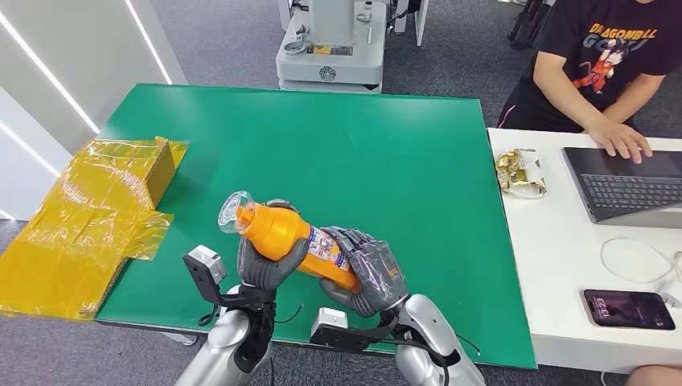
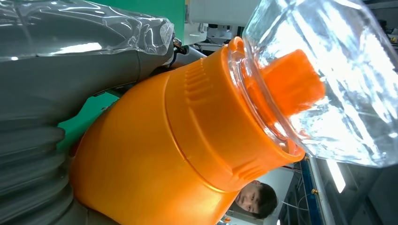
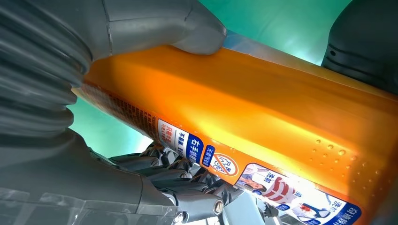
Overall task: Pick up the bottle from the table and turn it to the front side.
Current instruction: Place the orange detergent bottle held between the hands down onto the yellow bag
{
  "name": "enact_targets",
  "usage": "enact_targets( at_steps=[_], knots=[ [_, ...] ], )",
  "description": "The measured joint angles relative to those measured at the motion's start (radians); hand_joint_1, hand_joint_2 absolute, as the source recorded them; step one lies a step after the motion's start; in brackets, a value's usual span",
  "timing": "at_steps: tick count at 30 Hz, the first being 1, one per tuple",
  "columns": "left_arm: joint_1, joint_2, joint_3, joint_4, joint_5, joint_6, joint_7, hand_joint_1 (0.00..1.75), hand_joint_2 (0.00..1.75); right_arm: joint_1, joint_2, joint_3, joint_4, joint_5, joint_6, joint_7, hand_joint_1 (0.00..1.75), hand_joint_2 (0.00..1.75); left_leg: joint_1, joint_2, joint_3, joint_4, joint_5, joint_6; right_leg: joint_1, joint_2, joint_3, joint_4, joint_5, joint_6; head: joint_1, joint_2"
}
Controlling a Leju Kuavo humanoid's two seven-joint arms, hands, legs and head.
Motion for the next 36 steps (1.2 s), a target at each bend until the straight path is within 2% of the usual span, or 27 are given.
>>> enact_targets(
  at_steps=[13, 17, 19, 23, 24, 27, 28, 36],
  knots=[
    [0.0, 0.0, 0.0, 0.0, 0.0, 0.0, 0.0, 1.75, 1.75, 0.0, 0.0, 0.001, 0.0, 0.0, 0.0, 0.0, 1.75, 1.75, 0.0, 0.0, 0.0, 0.0, 0.0, 0.0, 0.0, 0.0, 0.0, 0.0, 0.0, 0.0, 0.0, 0.0],
    [-0.001, 0.0, 0.0, 0.0, 0.0, 0.0, 0.0, 1.75, 1.75, 0.0, -0.001, 0.002, 0.0, 0.0, 0.0, 0.0, 0.0, 1.75, 0.0, 0.0, 0.0, 0.0, 0.0, 0.0, 0.0, 0.0, 0.0, 0.0, 0.0, 0.0, 0.0, 0.0],
    [-0.001, 0.0, 0.0, -0.004, -0.01, 0.0, 0.004, 1.75, 1.75, 0.005, -0.002, 0.005, -0.004, -0.021, -0.001, -0.002, 0.0, 1.75, 0.0, 0.0, 0.0, 0.0, 0.0, 0.0, 0.0, 0.0, 0.0, 0.0, 0.0, 0.0, 0.0, 0.0],
    [0.062, -0.009, 0.023, -0.12, -0.089, -0.019, 0.058, 1.75, 1.75, 0.08, 0.022, 0.008, -0.126, -0.196, -0.012, 0.028, 0.0, 1.75, 0.0, 0.001, -0.001, 0.0, -0.001, 0.0, 0.0, 0.001, -0.001, 0.0, 0.0, 0.0, 0.0, 0.0],
    [0.077, -0.012, 0.031, -0.149, -0.1, -0.025, 0.067, 1.75, 1.75, 0.093, 0.029, 0.011, -0.16, -0.217, -0.013, 0.04, 0.24, 1.75, 0.0, 0.001, -0.002, 0.0, -0.001, 0.0, 0.0, 0.001, -0.002, 0.0, -0.001, 0.0, 0.0, 0.0],
    [0.101, -0.023, 0.052, -0.202, -0.111, -0.038, 0.075, 1.75, 1.75, 0.11, 0.035, 0.015, -0.22, -0.235, -0.016, 0.054, 1.51, 1.75, 0.0, 0.0, -0.002, -0.001, -0.001, 0.0, 0.0, 0.0, -0.002, 0.0, -0.001, 0.0, 0.0, 0.0],
    [0.107, -0.027, 0.059, -0.213, -0.112, -0.043, 0.075, 1.75, 1.75, 0.113, 0.035, 0.016, -0.233, -0.239, -0.016, 0.056, 1.69, 1.75, 0.0, 0.0, -0.002, -0.001, -0.001, 0.0, 0.0, 0.0, -0.001, 0.0, -0.002, 0.0, 0.0, 0.0],
    [0.131, -0.046, 0.086, -0.253, -0.123, -0.061, 0.075, 1.75, 1.75, 0.126, 0.035, 0.017, -0.28, -0.251, -0.012, 0.057, 1.75, 1.75, 0.0, 0.0, -0.001, 0.0, 0.0, 0.0, 0.0, 0.0, 0.0, 0.0, -0.001, 0.0, 0.0, 0.0]
  ],
)
